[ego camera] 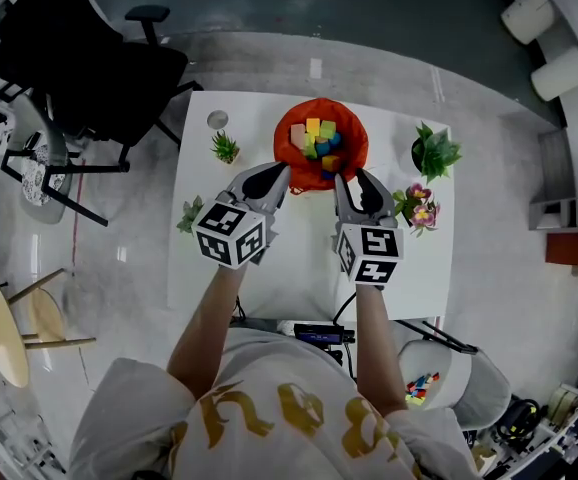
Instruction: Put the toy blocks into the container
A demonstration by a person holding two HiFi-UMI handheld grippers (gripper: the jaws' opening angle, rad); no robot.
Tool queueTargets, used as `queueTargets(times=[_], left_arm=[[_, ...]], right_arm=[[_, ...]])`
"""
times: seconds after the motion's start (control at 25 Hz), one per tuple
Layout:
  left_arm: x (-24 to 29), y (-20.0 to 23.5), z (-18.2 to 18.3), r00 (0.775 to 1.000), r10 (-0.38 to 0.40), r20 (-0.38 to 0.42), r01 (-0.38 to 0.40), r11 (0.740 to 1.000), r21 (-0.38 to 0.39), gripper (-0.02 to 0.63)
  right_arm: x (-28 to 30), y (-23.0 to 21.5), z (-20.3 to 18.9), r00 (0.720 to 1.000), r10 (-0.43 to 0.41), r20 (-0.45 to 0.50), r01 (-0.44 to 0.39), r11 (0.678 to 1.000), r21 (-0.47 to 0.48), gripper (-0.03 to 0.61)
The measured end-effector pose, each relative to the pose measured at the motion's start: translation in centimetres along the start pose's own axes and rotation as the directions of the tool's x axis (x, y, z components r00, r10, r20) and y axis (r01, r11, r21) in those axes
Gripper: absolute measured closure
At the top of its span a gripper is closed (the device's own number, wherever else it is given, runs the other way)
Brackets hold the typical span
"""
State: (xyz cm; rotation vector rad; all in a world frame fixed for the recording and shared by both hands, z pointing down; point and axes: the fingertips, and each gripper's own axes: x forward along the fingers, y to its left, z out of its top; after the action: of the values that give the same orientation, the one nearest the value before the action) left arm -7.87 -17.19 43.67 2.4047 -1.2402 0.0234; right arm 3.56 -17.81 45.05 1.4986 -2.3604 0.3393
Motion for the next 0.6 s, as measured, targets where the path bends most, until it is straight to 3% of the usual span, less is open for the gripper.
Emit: queueTargets(times=[0.6], left_arm=[[-2.2, -4.1, 0.1, 1.0, -0.017, 0.006, 0.017, 0.999, 0.042, 0.614]], right_arm=[[-5.3, -0.4, -1.3, 0.999, -0.036, 0.007, 0.036, 0.999, 0.011, 0.407]])
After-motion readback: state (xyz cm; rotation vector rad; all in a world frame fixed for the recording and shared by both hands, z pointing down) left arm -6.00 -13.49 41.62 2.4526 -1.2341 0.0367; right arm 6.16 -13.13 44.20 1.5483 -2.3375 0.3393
